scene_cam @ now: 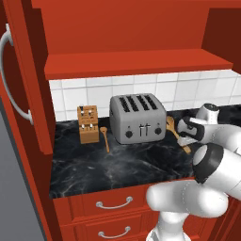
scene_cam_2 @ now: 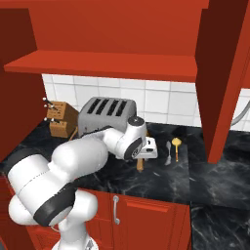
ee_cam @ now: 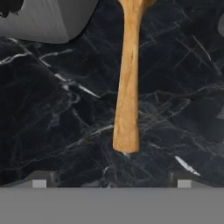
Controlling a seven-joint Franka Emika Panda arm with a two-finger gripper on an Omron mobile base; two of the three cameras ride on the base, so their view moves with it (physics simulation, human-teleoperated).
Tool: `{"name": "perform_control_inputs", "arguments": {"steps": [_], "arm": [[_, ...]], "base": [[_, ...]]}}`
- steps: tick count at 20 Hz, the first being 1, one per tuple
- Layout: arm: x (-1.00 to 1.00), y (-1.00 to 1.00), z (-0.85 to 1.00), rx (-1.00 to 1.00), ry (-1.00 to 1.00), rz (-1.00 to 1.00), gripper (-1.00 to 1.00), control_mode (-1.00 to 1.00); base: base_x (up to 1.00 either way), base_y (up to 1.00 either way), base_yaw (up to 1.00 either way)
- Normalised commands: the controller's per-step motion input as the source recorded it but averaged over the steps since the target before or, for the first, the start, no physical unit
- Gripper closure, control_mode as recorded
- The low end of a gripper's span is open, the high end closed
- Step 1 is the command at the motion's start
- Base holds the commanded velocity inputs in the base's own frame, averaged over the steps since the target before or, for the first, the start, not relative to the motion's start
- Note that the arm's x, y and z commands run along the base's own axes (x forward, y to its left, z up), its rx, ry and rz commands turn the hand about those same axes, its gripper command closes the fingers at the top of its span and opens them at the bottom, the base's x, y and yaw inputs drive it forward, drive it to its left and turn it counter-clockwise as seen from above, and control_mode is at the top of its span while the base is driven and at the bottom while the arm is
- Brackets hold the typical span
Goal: Organize the utensils by type. Pick up the wooden spoons from the counter and place them in the open cabinet. Then pick up the metallic utensils from the counter and place them in the open drawer.
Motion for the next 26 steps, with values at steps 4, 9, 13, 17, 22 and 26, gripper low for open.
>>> {"name": "perform_control_inputs", "arguments": {"steps": [4, 9, 13, 17, 22, 26], "arm": [[0.28, 0.00, -0.21, 0.00, 0.00, 0.02, -1.00, -1.00], [0.25, 0.00, -0.34, 0.00, 0.00, 0.02, -1.00, -1.00], [0.19, -0.05, -0.34, 0.00, 0.00, 0.02, -1.00, -1.00], [0.19, -0.09, -0.22, 0.01, 0.00, 0.02, -1.00, -1.00], [0.18, -0.08, -0.16, 0.01, 0.00, 0.01, -1.00, -1.00], [0.11, -0.03, -0.12, 0.00, 0.00, 0.00, 1.00, -1.00]], "base": [[0.00, 0.00, 0.00], [0.00, 0.00, 0.00], [0.00, 0.00, 0.00], [0.00, 0.00, 0.00], [0.00, 0.00, 0.00], [0.00, 0.00, 0.00]]}}
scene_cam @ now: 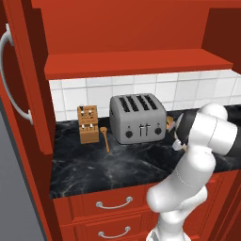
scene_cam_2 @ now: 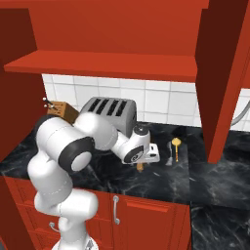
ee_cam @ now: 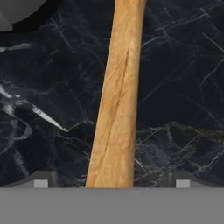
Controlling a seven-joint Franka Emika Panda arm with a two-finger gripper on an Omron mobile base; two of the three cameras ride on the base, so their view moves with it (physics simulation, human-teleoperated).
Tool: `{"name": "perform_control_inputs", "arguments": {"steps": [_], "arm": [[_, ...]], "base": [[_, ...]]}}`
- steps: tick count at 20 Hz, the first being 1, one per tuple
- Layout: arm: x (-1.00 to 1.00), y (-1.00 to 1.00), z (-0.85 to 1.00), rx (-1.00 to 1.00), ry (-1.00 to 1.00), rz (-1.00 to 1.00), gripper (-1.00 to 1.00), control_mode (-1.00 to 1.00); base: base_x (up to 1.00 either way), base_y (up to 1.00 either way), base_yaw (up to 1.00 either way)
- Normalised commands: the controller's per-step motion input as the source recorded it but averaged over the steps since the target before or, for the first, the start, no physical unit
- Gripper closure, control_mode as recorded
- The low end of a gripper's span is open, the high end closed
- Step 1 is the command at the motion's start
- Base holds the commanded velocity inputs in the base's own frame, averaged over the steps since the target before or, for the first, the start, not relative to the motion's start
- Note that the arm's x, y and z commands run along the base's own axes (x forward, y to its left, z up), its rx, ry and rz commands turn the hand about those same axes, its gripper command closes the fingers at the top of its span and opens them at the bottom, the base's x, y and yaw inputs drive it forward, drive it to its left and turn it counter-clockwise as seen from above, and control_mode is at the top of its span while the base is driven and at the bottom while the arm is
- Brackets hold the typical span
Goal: Organize the utensils by type. Pick up the wooden spoons from the counter and place them in the open cabinet. Then pick up the metallic utensils from the counter and place them in the open drawer.
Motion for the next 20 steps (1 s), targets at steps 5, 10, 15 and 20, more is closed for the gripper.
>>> {"name": "perform_control_inputs", "arguments": {"steps": [5, 10, 15, 20], "arm": [[0.07, 0.00, -0.14, 0.00, 0.00, 0.00, 1.00, -1.00], [0.02, 0.00, -0.14, 0.00, 0.00, 0.00, 1.00, -1.00], [0.00, 0.00, -0.01, 0.00, 0.00, 0.00, 1.00, -1.00], [-0.11, -0.01, 0.11, 0.02, 0.00, 0.09, 1.00, -1.00]], "base": [[0.00, 0.00, 0.00], [0.00, 0.00, 0.00], [0.00, 0.00, 0.00], [0.00, 0.00, 0.00]]}}
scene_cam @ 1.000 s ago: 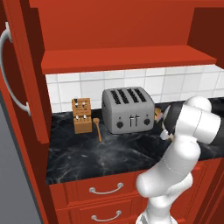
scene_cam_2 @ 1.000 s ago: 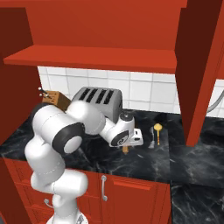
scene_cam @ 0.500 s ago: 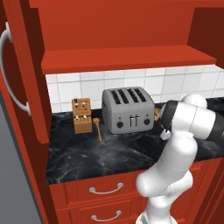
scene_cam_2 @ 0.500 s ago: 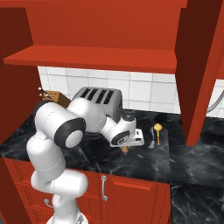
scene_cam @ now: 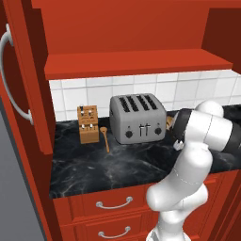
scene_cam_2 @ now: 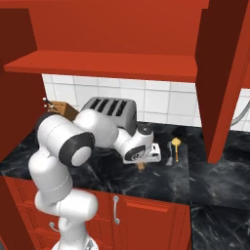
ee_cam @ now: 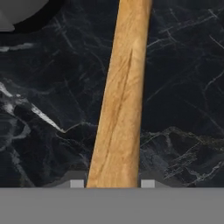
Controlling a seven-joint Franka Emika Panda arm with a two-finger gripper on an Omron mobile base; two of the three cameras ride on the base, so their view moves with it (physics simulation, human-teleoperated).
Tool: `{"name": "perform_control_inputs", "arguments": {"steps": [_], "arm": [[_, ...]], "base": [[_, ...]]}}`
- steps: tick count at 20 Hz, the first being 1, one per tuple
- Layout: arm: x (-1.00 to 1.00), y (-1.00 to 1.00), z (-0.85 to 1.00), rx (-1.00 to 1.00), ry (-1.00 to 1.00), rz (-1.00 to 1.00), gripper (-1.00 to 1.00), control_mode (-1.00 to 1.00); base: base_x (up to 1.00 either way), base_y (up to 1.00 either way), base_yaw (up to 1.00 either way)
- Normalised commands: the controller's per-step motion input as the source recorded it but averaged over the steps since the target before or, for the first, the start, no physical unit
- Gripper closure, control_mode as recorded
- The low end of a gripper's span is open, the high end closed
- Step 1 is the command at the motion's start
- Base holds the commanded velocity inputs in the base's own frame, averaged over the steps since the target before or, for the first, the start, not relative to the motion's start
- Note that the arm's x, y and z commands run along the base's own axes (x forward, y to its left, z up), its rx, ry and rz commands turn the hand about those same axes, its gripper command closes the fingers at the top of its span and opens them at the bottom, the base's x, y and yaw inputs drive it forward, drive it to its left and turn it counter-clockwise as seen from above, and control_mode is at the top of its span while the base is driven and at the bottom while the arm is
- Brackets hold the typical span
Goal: Organize the utensils by type. Pick up the wooden spoons from the counter and place them in the open cabinet. Then pick up the metallic utensils from the counter and place them in the open drawer.
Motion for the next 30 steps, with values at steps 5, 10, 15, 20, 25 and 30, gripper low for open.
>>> {"name": "perform_control_inputs", "arguments": {"steps": [5, 10, 15, 20, 25, 30], "arm": [[-0.39, -0.01, 0.70, 0.01, 0.00, 0.12, 1.00, -1.00], [-0.41, 0.00, 0.83, 0.00, 0.00, 0.13, 1.00, -1.00], [-0.48, 0.03, 0.85, 0.00, 0.02, 0.14, 1.00, -1.00], [-0.51, 0.07, 0.80, 0.00, 0.10, 0.14, 1.00, -1.00], [-0.48, 0.11, 0.75, 0.00, 0.03, 0.10, 1.00, -1.00], [-0.48, 0.14, 0.69, 0.01, -0.05, 0.06, 1.00, -1.00]], "base": [[0.00, 0.00, 0.00], [0.00, 0.00, 0.00], [0.00, 0.00, 0.00], [0.00, 0.00, 0.00], [0.00, 0.00, 0.00], [0.00, 0.00, 0.00]]}}
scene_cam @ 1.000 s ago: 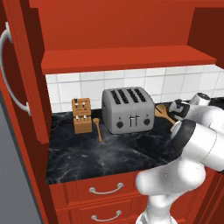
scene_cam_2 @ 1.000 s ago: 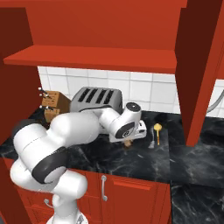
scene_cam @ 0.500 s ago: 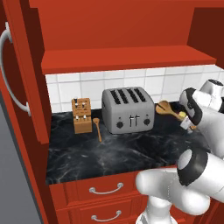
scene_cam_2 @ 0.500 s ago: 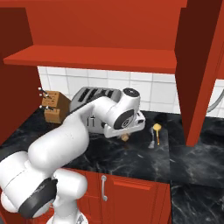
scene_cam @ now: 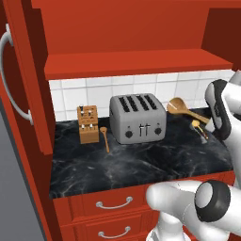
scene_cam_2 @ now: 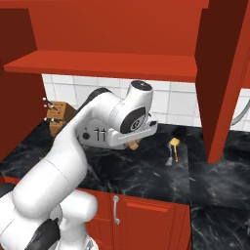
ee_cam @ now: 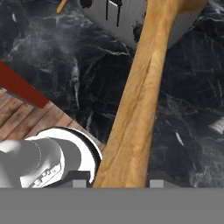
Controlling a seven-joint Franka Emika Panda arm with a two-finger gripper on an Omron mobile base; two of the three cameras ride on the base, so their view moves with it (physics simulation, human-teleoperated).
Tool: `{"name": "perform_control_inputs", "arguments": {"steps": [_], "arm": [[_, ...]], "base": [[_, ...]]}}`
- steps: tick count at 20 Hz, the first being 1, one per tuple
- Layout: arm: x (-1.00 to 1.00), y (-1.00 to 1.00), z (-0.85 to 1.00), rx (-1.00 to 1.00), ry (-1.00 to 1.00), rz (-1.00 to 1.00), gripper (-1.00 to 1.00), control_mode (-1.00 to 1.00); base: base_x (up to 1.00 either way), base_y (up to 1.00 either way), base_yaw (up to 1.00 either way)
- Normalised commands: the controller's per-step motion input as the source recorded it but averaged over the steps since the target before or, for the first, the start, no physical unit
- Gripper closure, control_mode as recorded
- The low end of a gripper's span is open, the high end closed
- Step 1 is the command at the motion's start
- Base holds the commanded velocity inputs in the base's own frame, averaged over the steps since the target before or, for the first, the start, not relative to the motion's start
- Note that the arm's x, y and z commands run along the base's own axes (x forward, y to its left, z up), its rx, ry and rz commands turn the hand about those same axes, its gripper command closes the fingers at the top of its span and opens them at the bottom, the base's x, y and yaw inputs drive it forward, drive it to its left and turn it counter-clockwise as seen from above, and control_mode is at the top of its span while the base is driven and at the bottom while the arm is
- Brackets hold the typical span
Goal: Organize the utensils by type. Pick up the wooden spoons from the counter and place them in the open cabinet. Then pick up the metallic utensils from the counter and place them in the open drawer.
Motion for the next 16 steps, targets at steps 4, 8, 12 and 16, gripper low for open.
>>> {"name": "perform_control_inputs", "arguments": {"steps": [4, 8, 12, 16], "arm": [[-0.49, 0.17, 0.64, 0.00, -0.01, 0.04, 1.00, -1.00], [-0.74, 0.14, 0.60, 0.00, -0.05, 0.03, 1.00, -1.00], [-0.90, 0.03, 0.61, 0.00, -0.11, 0.02, 1.00, -1.00], [-0.84, 0.04, 0.54, 0.00, -0.20, 0.02, 1.00, -1.00]], "base": [[0.00, 0.00, 0.00], [0.00, 0.00, 0.00], [0.00, 0.00, 0.00], [0.00, 0.00, 0.00]]}}
